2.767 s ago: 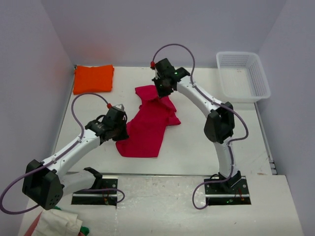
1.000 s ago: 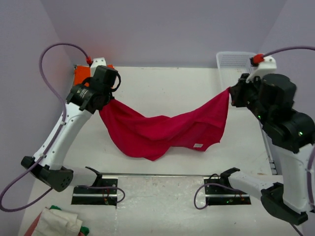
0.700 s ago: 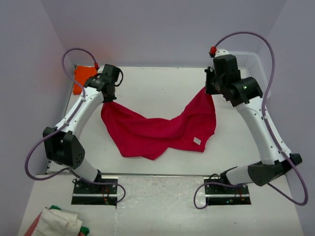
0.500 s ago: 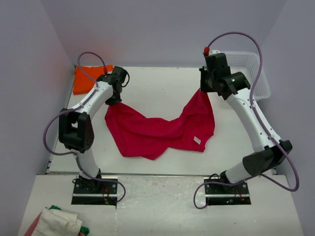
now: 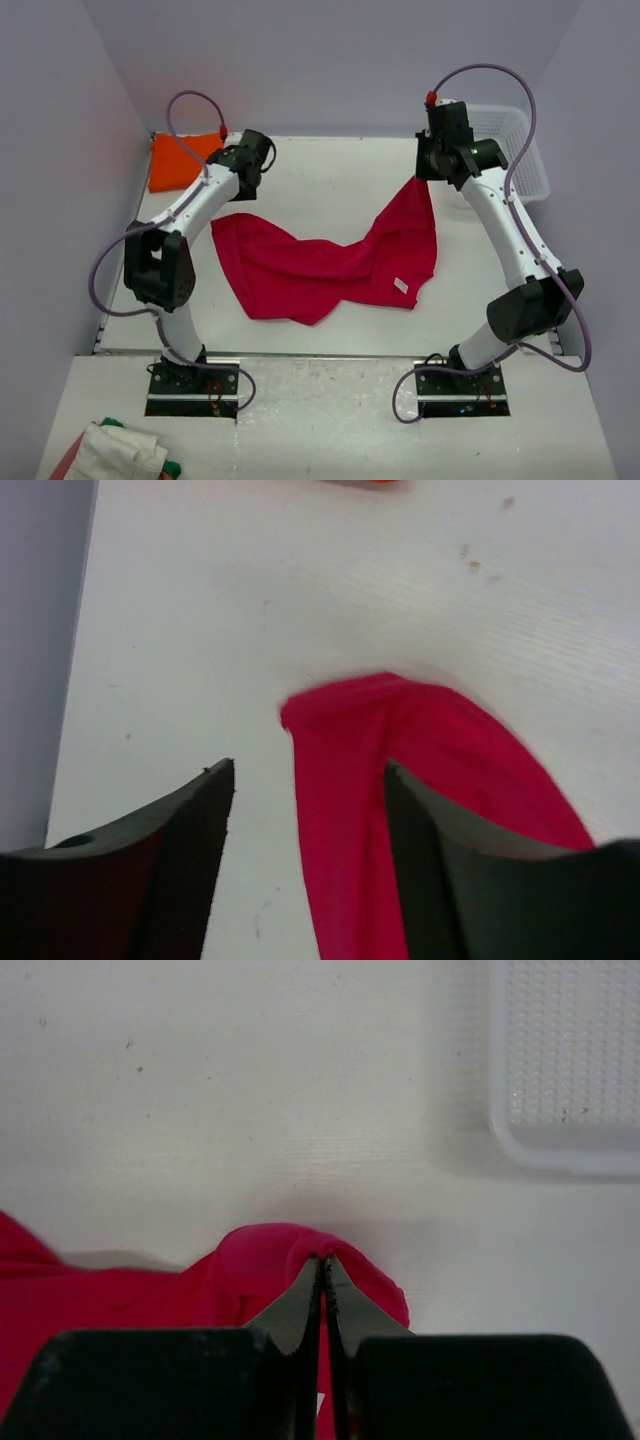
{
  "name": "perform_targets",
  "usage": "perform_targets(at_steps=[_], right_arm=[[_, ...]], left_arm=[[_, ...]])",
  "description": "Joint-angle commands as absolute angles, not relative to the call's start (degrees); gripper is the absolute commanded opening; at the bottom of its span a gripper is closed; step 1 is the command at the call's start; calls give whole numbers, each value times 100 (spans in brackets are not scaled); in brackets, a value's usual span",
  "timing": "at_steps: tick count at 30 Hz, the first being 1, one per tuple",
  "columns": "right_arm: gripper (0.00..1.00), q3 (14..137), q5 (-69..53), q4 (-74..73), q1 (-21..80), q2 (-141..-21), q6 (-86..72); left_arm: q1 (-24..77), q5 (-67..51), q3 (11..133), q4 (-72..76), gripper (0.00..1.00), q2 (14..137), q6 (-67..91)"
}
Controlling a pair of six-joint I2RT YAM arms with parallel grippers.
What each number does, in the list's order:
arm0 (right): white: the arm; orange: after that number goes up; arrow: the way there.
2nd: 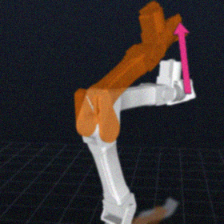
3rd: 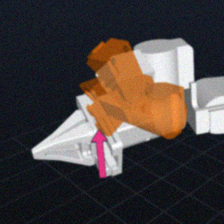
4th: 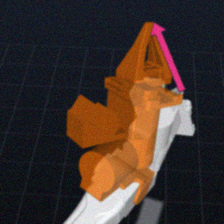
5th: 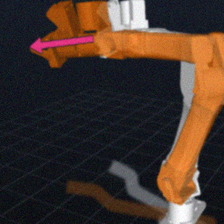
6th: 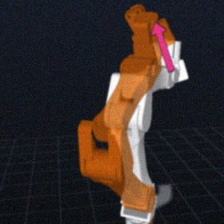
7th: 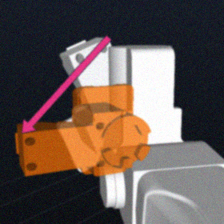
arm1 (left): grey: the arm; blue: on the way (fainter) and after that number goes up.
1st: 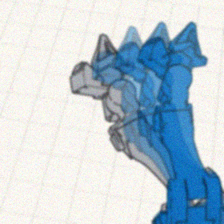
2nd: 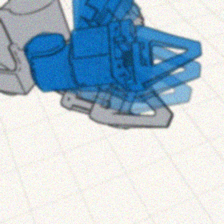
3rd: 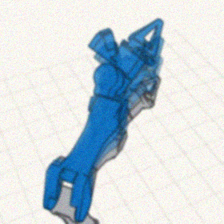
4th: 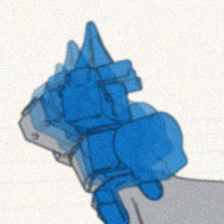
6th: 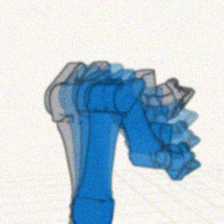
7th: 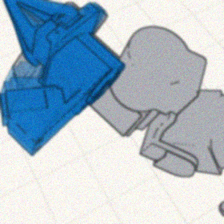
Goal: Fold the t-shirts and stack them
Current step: Flatten out the tshirt
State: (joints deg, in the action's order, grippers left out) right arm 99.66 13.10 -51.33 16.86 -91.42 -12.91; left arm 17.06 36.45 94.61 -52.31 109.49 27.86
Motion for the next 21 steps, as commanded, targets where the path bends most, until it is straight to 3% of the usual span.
perform_targets(at_steps=[1,3,7,10,11,12,17,21], right_arm=[[0,10239,1099,-4887,1608,-9114,-1187],[0,10222,1002,-4887,1608,-9088,-1195],[0,10082,914,-4887,1608,-8948,-1213],[0,9924,861,-4860,1617,-8764,-1248],[0,9897,827,-4860,1617,-8710,-1265],[0,9853,826,-4860,1608,-8649,-1274],[0,9581,651,-4817,1608,-8297,-1353],[0,9431,615,-4851,1608,-8025,-1362]], left_arm=[[2810,4209,9046,-5054,66,9714,2663],[3668,4454,8483,-5132,75,9223,2741],[4762,4773,7534,-5317,70,8614,3286],[5202,4298,7006,-5335,50,8534,3752],[5525,4402,6866,-5518,39,8639,4136],[5668,4447,6838,-5624,37,8744,4314],[6634,4991,7459,-6782,39,9789,5953],[7452,5196,7971,-7559,47,10791,6608]])
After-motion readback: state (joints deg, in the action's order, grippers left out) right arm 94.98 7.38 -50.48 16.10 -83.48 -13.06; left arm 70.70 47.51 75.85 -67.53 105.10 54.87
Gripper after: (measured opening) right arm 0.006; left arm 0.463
